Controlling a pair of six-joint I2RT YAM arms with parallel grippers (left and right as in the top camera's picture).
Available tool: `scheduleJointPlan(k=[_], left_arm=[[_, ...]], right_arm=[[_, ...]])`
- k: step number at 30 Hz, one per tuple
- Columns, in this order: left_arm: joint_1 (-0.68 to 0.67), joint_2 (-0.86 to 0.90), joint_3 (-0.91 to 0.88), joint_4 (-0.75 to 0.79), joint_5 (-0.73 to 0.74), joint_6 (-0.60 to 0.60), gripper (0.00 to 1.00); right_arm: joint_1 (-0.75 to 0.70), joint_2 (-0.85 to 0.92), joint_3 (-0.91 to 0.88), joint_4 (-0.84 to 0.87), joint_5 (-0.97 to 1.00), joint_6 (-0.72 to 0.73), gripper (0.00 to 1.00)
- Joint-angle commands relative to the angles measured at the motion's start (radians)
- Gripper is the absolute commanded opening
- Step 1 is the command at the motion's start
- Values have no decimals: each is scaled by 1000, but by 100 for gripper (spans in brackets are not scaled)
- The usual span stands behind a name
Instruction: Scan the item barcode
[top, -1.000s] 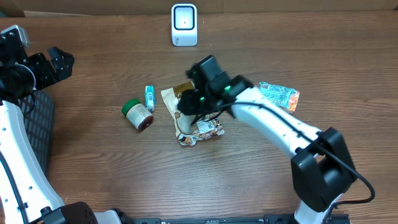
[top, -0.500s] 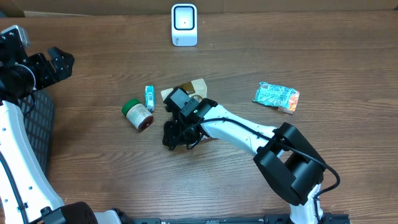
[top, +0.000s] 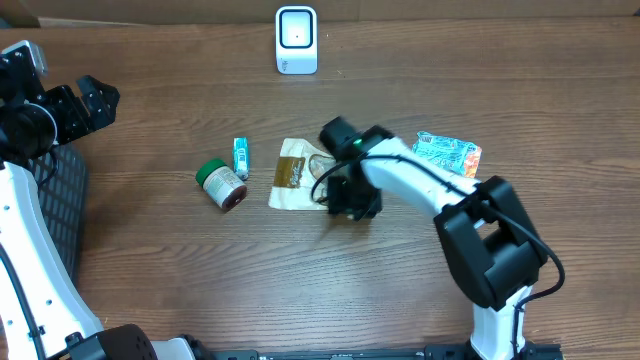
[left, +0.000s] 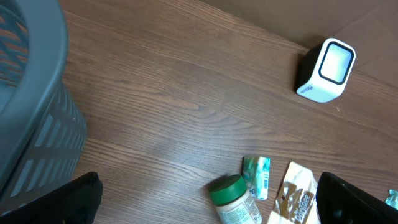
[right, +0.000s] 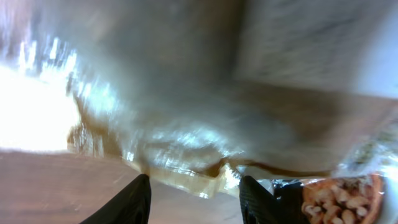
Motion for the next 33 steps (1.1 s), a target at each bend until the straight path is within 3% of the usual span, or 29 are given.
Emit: scheduleJointPlan(k=[1,9,13,19,22,26,33], left_arm=[[-7,-6,17,1,14,-5,100],[-7,-6,17,1,14,-5,99],[-7,-6,17,1,14,-5,100],[-7,-6,17,1,14,-5,100],[-7,-6,17,1,14,-5,100],[-7,-6,17,1,14,-5,100],[-7,-6,17,1,14,-5,100]], right_arm=[[-71,-5,8,13,62,-79,48],[-211,-5,20,147,24,-226,51],[-220,-23,51,152,-111,-329,49],[-183,-93,113,154,-150,-327,52],[-171,-95,117,212,-142,-275,50],[-156,-63,89,351,-17,-101,45],[-107,59,84,533,37,-50,56]])
